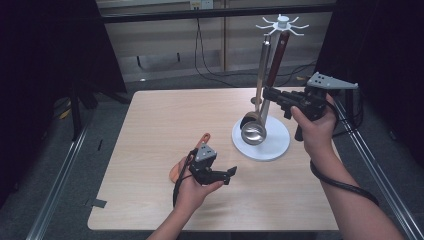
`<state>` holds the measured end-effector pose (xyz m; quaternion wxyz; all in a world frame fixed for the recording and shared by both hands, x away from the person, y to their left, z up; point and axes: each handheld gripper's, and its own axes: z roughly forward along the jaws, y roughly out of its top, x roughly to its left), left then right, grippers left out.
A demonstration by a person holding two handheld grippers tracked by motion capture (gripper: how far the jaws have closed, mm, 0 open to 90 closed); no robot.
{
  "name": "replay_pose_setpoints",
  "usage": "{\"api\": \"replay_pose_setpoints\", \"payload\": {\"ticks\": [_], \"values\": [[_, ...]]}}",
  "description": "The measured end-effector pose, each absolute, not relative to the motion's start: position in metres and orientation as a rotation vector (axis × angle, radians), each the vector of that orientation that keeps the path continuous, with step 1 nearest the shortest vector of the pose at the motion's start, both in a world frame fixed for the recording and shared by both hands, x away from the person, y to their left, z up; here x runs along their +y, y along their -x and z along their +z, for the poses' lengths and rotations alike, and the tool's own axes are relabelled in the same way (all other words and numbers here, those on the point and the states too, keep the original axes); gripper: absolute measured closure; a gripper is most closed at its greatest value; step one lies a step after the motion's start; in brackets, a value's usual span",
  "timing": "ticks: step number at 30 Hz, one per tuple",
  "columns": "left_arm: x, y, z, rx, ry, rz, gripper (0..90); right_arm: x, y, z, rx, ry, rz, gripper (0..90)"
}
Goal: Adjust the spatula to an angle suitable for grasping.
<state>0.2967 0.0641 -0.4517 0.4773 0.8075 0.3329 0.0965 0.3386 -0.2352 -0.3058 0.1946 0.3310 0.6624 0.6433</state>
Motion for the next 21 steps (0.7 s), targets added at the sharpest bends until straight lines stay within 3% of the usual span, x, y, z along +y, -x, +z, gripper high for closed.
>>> {"api": "replay_pose_setpoints", "payload": {"ticks": [21], "values": [[0.065,-0.298,-0.454,0.82,-1.98,0.238,15.3,-0.248,-0.358,-0.319,1.828,-1.034,1.886,84.1]]}}
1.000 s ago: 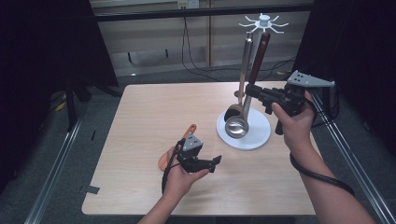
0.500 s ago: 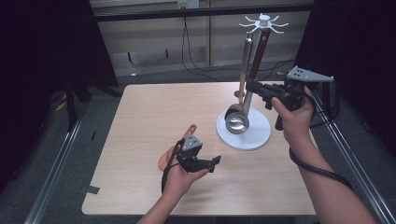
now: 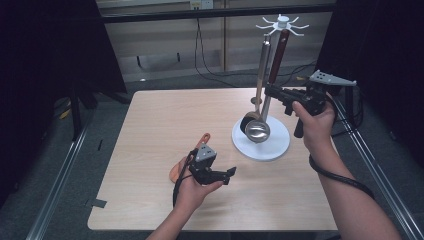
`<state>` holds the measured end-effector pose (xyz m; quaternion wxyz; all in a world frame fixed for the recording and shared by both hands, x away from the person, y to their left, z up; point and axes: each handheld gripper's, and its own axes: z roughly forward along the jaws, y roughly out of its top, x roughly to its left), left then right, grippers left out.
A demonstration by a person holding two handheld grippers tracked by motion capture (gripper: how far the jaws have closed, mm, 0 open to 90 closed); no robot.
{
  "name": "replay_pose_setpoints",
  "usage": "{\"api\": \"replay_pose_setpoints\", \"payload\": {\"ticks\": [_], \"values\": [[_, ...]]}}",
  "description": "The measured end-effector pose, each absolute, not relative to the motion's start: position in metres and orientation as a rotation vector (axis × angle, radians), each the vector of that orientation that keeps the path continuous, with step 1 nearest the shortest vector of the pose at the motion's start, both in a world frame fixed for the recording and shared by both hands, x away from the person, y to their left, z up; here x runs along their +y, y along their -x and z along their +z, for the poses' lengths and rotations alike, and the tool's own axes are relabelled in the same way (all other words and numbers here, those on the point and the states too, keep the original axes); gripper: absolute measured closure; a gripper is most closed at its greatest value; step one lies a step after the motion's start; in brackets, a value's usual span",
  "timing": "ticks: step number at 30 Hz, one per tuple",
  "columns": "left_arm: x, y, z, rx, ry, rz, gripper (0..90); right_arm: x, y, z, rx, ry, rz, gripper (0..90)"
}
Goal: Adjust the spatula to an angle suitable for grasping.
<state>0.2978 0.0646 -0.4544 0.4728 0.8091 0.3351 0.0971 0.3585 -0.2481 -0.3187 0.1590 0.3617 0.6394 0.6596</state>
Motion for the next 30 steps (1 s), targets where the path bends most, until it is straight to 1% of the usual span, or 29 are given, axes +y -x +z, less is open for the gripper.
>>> {"api": "replay_pose_setpoints", "payload": {"ticks": [7,9,16,22,25,26,28,30], "values": [[0.065,-0.297,-0.454,0.819,-1.984,0.251,15.3,-0.254,-0.358,-0.322,1.758,-1.077,1.887,81.5],[0.064,-0.297,-0.453,0.815,-1.984,0.249,15.4,-0.255,-0.357,-0.321,1.743,-1.09,1.872,79.5],[0.064,-0.296,-0.452,0.81,-1.983,0.251,15.5,-0.258,-0.356,-0.317,1.722,-1.084,1.83,78.6],[0.066,-0.296,-0.452,0.815,-1.98,0.253,15.5,-0.256,-0.352,-0.312,1.703,-1.073,1.805,72.5],[0.066,-0.297,-0.453,0.814,-1.98,0.251,15.6,-0.255,-0.35,-0.31,1.708,-1.06,1.789,71.2],[0.066,-0.297,-0.453,0.814,-1.985,0.257,15.7,-0.256,-0.348,-0.308,1.705,-1.046,1.784,73.1],[0.067,-0.297,-0.453,0.816,-1.989,0.257,15.6,-0.256,-0.348,-0.307,1.702,-1.04,1.785,73.9],[0.067,-0.298,-0.453,0.816,-1.989,0.256,15.6,-0.258,-0.346,-0.305,1.685,-1.011,1.783,78.8]]}}
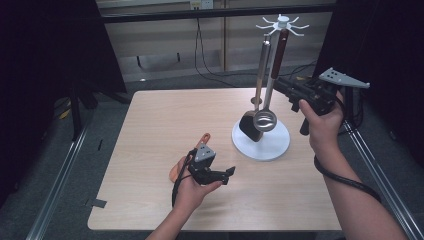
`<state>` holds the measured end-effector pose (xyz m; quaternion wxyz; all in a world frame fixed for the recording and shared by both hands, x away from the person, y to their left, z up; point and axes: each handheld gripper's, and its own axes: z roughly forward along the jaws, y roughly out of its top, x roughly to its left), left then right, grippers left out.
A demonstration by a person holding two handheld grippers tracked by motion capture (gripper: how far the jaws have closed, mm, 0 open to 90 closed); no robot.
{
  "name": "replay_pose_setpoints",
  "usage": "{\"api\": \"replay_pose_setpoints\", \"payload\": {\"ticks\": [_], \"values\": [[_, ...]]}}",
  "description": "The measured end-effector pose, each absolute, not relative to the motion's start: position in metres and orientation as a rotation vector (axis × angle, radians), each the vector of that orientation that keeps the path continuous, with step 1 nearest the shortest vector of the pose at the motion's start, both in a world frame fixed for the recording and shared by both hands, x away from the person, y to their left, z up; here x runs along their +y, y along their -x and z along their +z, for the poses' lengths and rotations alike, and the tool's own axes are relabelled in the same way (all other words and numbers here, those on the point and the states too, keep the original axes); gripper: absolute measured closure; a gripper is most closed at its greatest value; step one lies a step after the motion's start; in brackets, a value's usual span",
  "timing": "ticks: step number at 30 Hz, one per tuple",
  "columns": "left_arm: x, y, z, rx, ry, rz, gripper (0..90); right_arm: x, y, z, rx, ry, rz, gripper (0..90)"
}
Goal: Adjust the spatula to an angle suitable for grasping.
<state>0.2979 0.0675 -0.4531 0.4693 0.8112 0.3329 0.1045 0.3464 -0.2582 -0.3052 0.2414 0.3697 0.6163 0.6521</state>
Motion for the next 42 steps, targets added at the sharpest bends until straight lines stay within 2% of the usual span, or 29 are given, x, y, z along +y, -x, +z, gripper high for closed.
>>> {"api": "replay_pose_setpoints", "payload": {"ticks": [10,42], "values": [[0.066,-0.298,-0.454,0.81,-1.979,0.249,15.7,-0.267,-0.346,-0.292,1.513,-1.033,1.725,90.0],[0.065,-0.297,-0.457,0.812,-1.988,0.233,15.7,-0.262,-0.35,-0.237,1.249,-1.001,1.722,90.0]]}}
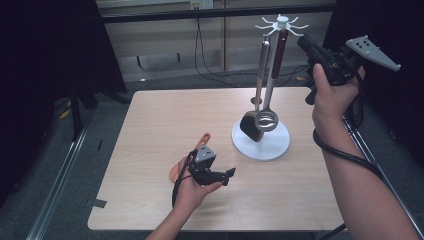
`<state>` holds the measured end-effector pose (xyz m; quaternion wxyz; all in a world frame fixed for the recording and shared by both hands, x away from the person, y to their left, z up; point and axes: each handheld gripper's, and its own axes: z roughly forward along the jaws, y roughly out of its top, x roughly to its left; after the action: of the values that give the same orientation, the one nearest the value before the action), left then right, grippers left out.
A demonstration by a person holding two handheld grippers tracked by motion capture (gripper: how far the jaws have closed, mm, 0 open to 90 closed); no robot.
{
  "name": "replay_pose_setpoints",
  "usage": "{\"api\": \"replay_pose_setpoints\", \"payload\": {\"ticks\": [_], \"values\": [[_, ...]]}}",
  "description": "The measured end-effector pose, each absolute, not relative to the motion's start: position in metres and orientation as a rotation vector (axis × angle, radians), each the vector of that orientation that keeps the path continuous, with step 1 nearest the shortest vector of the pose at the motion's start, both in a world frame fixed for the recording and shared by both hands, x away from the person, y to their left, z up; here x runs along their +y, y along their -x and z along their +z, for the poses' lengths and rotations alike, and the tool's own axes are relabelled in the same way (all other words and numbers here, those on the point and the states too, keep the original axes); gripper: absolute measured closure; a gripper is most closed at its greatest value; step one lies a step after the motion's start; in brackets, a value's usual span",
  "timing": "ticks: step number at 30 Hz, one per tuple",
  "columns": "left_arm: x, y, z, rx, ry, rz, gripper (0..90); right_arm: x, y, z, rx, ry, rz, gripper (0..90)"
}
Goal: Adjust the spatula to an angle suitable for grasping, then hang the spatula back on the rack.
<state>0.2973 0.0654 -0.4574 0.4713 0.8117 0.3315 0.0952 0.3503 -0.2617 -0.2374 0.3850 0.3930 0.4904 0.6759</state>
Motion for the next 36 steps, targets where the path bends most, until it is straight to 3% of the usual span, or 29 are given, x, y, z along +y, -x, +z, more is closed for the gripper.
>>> {"api": "replay_pose_setpoints", "payload": {"ticks": [36], "values": [[0.07,-0.295,-0.457,0.833,-1.981,0.258,15.7,-0.245,-0.345,-0.235,1.379,-0.892,1.716,90.0]]}}
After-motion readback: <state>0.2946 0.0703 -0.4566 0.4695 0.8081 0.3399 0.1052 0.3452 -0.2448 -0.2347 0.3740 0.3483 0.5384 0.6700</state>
